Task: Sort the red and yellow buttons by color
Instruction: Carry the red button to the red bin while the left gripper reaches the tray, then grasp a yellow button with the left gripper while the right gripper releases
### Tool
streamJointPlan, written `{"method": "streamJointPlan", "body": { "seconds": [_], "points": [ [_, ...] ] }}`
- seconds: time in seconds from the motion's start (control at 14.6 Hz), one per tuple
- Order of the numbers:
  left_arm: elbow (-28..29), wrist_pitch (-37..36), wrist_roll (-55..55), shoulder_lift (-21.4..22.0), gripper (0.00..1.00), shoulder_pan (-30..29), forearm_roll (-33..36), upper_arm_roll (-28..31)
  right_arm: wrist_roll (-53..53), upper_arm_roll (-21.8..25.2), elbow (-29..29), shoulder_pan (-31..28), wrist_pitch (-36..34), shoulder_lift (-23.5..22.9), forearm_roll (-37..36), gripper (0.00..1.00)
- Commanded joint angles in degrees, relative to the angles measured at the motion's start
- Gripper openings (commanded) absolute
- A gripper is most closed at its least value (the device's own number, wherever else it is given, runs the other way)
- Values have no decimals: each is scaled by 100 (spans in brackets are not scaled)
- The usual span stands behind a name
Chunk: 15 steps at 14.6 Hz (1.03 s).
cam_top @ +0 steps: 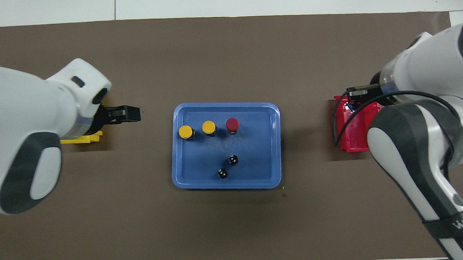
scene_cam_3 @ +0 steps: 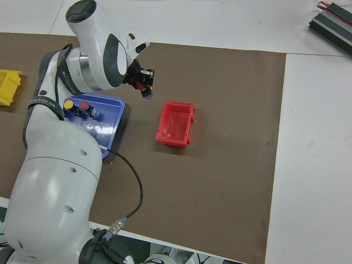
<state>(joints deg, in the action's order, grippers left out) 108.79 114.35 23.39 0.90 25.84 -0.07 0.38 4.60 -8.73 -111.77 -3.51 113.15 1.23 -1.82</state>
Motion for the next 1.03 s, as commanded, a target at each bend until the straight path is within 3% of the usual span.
{"method": "streamJointPlan", "body": {
  "seconds": [0.0,0.14,0.41,0.62,0.96],
  "points": [
    [-25,683,656,-765,97,474,-19,111,-581,-68,-1282,-430,846,597,252,19],
    [28,886,754,-916,93,615,-28,102,-837,-59,-1776,-563,1270,756,287,19],
    [606,1650,983,-1039,84,870,-28,102,-829,-50,-2190,-554,1735,747,533,19],
    [783,1748,974,-1013,82,879,-19,102,-855,-50,-2612,-537,2367,677,533,19],
    [951,1950,992,-1021,82,1002,-28,102,-847,-59,-2876,-493,2597,616,533,21]
  ]
}}
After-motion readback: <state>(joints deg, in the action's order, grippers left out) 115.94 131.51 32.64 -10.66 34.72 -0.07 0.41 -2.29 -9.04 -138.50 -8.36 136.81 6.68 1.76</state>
